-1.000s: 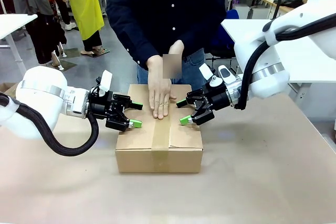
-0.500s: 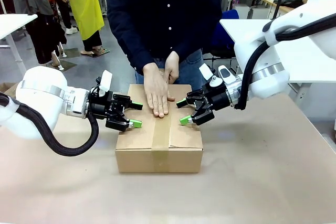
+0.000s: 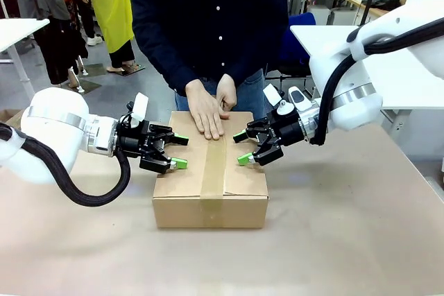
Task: Pack the gift set into the box.
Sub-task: Press and hold the closed box until the human finishes sealing it.
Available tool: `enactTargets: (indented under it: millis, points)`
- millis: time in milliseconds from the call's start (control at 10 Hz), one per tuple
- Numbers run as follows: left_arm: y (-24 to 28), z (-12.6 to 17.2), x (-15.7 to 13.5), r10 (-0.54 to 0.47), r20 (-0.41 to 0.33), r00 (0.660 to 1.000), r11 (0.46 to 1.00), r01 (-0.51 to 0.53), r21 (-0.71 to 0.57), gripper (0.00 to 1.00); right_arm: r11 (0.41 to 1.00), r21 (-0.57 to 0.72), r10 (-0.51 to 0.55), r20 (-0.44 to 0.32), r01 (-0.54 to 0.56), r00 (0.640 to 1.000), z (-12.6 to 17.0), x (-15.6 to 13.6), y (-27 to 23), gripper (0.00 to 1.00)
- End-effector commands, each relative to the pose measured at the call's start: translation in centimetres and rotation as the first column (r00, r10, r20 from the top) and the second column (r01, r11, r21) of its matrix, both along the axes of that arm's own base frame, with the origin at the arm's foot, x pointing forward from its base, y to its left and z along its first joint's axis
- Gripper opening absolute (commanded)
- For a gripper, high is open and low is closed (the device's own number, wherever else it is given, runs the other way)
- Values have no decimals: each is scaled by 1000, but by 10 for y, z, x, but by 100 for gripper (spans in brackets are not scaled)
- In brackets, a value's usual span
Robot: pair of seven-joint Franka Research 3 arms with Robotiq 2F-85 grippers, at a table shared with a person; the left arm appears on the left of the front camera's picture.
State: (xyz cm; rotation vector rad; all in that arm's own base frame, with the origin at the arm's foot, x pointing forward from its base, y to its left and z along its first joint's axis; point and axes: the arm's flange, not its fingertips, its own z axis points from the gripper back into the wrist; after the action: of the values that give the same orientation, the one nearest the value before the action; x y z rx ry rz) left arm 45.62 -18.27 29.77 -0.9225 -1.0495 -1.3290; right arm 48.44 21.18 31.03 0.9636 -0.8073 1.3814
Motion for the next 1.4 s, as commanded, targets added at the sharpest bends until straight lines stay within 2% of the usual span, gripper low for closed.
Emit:
enactTargets:
  millis: [0, 1300]
  points:
    - [2, -2, -2, -6, 4, 1000, 1000, 6, -6, 100, 1000, -2, 0, -2, 0, 1000, -2, 1, 0, 100]
    - [2, -2, -2, -6, 4, 1000, 1000, 6, -6, 100, 1000, -2, 0, -2, 0, 1000, -2, 1, 0, 100]
